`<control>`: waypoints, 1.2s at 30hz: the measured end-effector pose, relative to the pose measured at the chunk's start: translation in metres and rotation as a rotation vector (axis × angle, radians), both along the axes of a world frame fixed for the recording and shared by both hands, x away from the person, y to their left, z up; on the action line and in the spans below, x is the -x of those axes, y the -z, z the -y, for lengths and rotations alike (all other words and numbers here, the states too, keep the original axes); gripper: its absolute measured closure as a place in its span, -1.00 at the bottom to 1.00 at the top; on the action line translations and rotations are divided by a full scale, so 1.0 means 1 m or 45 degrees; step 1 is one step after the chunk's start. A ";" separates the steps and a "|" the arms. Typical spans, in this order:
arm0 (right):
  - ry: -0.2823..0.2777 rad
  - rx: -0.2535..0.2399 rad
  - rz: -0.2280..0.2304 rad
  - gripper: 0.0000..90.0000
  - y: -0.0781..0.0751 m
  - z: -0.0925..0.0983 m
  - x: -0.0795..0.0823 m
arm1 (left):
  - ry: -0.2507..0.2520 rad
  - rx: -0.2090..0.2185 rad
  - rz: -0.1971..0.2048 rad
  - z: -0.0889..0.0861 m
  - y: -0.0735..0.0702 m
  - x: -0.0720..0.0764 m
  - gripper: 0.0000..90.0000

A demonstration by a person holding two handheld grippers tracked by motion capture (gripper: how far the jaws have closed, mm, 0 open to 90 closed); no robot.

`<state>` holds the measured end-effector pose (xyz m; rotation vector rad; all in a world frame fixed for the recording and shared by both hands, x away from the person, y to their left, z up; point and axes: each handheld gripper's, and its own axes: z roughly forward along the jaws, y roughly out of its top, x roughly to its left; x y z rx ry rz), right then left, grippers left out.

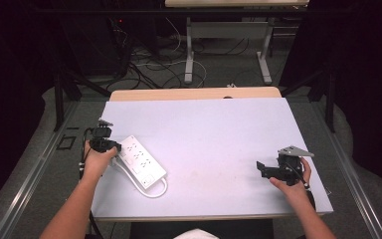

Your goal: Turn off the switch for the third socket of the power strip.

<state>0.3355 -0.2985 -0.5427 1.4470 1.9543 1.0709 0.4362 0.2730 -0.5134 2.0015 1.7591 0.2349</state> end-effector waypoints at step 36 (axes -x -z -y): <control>-0.006 0.013 0.004 -0.82 -0.001 -0.003 -0.002 | 0.045 0.048 0.102 0.008 -0.023 0.011 0.38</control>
